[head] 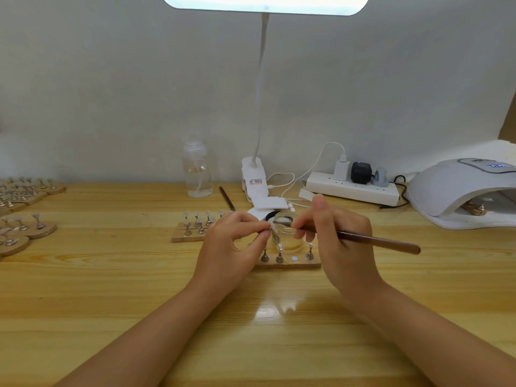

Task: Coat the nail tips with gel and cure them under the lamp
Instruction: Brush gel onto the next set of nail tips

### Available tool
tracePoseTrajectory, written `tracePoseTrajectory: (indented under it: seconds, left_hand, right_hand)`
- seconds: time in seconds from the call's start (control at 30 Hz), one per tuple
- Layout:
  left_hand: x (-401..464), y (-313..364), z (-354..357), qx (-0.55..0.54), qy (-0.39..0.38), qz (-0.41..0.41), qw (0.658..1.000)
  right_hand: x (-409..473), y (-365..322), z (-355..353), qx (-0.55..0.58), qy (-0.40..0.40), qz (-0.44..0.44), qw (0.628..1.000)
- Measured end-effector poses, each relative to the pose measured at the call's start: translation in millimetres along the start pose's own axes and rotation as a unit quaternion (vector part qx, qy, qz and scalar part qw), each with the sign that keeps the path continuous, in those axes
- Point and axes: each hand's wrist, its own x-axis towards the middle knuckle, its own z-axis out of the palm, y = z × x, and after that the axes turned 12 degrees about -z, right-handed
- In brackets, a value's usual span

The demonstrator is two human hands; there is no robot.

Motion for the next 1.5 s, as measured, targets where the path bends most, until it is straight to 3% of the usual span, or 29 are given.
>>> tracePoseTrajectory:
  seconds: [0.17,0.3,0.43,0.57,0.7,0.83,1.5]
  left_hand:
    - [-0.6,0.4,1.1,0.002,-0.002,-0.005,1.0]
    - [-0.1,0.6,1.3,-0.001,-0.003,-0.009,1.0]
    - [-0.7,1.5,0.8,-0.002,-0.006,-0.012,1.0]
    - [-0.5,1.5,0.7,-0.004,-0.008,-0.014,1.0]
    - [-0.8,2.2,1.0,-0.006,-0.012,-0.019,1.0]
    - [-0.4,2.4,0.7,-0.007,-0.012,-0.024,1.0]
    - [-0.6,3.9,0.3,-0.007,-0.022,-0.04,0.999]
  right_hand:
    - [-2.1,1.7,-1.2,0.023,0.006,0.049,0.999]
    - [-0.1,3.3,-0.6,-0.02,-0.009,0.006,1.0]
    - [-1.5,2.2,-1.3,0.027,-0.003,0.052,0.998]
    - [1.1,3.4,-0.3,-0.011,-0.017,0.01,1.0]
    - [0.5,1.4,-1.0,0.017,-0.009,0.042,0.999]
    - [1.5,2.2,-0.7,-0.002,-0.016,0.017,1.0]
    - [4.7,-2.9,-0.5,0.038,-0.012,0.097,0.995]
